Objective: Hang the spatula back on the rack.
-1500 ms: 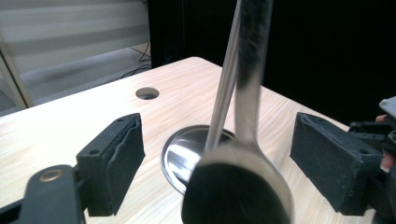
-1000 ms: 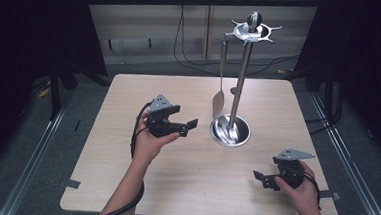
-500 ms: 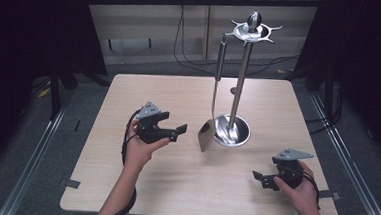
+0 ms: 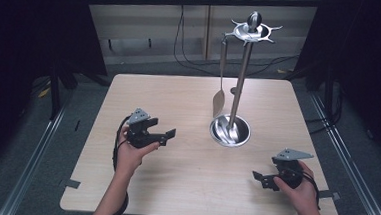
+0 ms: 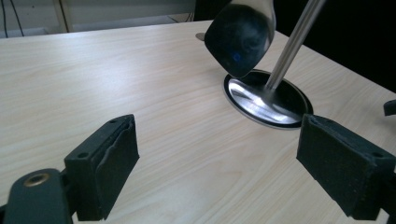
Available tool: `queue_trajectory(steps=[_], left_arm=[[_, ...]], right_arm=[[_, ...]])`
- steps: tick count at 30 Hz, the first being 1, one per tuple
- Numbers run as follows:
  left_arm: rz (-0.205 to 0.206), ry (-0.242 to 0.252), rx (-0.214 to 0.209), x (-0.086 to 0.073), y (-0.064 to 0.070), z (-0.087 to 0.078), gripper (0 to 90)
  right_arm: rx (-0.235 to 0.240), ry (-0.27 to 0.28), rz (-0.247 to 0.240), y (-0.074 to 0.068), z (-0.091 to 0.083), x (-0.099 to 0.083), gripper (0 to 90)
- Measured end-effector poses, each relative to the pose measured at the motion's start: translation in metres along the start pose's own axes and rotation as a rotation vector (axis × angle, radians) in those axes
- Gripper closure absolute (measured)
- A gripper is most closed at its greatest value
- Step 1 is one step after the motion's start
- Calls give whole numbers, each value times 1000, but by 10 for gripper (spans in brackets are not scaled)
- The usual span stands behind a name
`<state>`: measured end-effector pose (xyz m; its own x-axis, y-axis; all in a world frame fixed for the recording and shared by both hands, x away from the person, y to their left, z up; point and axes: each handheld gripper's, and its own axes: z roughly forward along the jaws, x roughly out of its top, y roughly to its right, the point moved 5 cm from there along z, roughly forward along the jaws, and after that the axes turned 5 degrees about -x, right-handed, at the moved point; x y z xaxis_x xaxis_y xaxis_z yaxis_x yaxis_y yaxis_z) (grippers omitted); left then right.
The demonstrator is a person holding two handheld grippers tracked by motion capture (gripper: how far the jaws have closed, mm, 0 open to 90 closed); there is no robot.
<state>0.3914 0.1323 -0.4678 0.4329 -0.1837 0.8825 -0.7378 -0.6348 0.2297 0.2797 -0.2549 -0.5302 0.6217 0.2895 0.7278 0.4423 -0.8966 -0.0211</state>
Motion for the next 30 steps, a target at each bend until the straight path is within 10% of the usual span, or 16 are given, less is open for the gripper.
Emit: queue_trajectory(steps=[30], left_arm=[[-40,-46,82,-41,-26,-27,116]], right_arm=[[2,3,-14,-1,1,-1,65]])
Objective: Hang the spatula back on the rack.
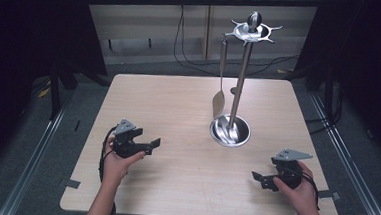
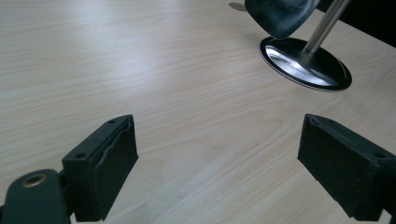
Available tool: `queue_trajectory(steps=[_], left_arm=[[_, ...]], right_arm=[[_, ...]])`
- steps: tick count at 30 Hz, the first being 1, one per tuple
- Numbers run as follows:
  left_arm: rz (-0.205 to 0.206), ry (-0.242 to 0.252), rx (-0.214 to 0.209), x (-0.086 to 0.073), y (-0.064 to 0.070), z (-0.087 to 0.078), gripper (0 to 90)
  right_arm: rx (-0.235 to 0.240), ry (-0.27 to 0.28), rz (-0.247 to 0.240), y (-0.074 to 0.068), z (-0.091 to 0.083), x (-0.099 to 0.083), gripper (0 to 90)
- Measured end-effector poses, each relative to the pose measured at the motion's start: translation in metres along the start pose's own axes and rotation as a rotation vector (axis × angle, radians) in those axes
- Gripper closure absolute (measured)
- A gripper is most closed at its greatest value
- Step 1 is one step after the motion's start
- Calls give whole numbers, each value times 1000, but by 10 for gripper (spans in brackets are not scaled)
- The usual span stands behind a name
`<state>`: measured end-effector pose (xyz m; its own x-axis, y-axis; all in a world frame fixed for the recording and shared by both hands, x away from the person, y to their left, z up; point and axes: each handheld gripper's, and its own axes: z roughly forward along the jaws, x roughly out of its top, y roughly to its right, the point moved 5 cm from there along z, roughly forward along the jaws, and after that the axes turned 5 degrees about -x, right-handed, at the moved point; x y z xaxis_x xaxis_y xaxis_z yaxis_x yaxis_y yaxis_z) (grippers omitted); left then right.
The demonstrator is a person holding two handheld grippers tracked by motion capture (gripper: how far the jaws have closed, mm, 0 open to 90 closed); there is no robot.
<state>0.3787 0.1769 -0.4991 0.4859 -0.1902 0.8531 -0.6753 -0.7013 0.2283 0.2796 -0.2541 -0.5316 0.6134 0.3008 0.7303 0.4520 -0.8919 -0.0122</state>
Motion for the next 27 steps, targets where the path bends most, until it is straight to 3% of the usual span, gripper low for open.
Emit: queue_trajectory(steps=[11,24,27], left_arm=[[-10,-18,14,-9,-7,-2,112],[-38,-31,64,-24,-21,-10,108],[-28,-47,72,-26,-22,-9,107]], right_arm=[[0,-6,7,-1,-1,0,65],[4,9,-10,-1,1,1,66],[-1,12,-8,0,1,1,66]])
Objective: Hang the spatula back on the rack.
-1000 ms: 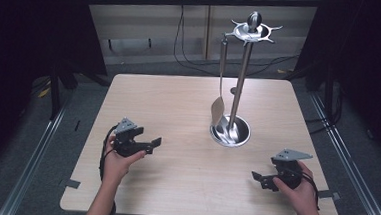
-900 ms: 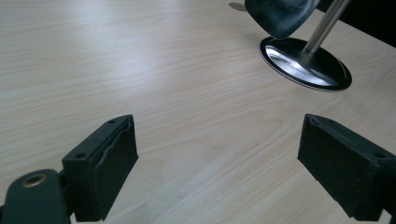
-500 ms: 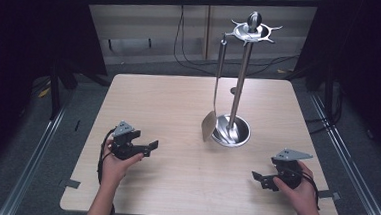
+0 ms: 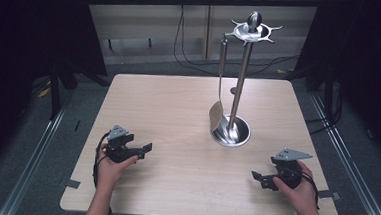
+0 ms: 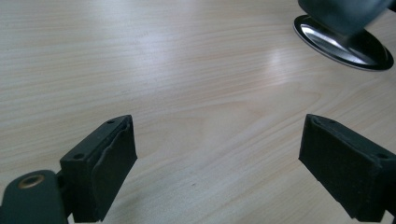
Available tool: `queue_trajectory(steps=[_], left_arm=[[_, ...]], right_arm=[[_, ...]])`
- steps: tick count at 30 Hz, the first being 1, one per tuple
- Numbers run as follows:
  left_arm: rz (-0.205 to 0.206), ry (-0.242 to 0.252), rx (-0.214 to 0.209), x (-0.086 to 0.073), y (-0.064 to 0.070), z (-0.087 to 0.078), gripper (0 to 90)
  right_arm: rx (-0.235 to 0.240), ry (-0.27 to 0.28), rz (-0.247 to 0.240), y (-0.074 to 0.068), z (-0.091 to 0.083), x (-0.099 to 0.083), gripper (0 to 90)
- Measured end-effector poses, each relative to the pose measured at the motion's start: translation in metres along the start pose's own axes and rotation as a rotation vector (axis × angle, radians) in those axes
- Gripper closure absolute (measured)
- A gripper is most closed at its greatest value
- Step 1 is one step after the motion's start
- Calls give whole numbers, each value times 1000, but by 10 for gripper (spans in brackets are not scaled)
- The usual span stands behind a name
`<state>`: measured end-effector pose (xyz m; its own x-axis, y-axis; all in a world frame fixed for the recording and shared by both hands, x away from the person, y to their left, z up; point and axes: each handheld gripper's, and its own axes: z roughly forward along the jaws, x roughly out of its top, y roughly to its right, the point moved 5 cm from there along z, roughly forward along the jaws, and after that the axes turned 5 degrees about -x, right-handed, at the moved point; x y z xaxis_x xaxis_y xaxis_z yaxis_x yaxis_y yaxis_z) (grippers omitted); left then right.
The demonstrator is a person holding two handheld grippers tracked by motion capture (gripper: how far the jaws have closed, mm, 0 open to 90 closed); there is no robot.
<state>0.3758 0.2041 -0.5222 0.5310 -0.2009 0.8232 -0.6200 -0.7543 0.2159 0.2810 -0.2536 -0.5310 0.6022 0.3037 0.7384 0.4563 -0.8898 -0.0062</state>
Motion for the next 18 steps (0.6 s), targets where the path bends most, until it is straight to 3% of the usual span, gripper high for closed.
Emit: queue_trajectory(steps=[18], left_arm=[[6,-18,0,-3,2,4,103]], right_arm=[[3,1,-2,1,0,-1,66]])
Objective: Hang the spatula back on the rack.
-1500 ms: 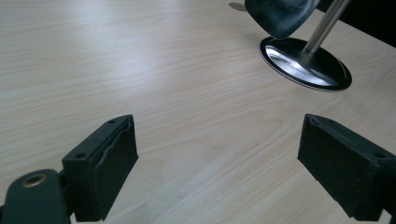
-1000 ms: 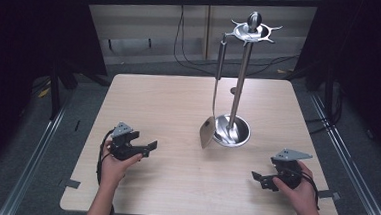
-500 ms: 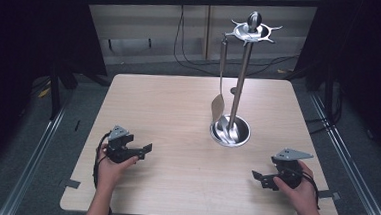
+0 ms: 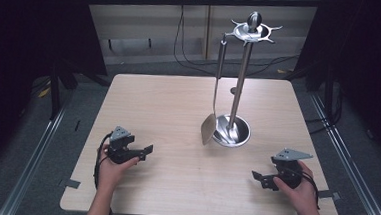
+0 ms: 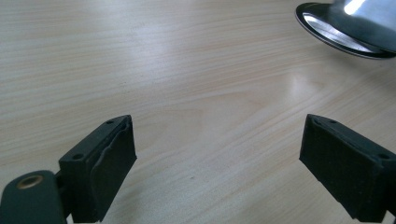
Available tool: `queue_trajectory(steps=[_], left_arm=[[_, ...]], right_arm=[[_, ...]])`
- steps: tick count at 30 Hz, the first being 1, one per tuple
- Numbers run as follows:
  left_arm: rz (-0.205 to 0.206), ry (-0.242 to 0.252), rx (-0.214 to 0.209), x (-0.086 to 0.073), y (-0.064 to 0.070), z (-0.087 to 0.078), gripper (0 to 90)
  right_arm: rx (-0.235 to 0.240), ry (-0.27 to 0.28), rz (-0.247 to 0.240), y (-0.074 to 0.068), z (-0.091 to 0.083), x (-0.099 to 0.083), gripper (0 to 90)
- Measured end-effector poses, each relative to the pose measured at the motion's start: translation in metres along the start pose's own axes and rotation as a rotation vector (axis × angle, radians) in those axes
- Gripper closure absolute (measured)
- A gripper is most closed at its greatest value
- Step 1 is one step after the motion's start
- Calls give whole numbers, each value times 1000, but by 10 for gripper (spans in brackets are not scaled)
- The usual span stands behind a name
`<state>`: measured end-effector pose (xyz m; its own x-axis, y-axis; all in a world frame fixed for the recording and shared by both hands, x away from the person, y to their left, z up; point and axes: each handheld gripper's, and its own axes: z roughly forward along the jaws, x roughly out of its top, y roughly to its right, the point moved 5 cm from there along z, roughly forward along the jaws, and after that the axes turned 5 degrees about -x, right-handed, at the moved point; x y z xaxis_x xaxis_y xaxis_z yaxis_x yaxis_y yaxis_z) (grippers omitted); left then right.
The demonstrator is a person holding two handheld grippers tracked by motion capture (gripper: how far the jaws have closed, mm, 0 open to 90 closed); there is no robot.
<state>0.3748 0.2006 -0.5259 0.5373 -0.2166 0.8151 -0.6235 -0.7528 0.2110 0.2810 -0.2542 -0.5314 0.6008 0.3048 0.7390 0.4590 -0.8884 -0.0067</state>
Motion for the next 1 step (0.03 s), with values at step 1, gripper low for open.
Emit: queue_trajectory(steps=[1], left_arm=[[2,-2,4,0,1,1,103]], right_arm=[[0,0,-2,0,0,0,66]])
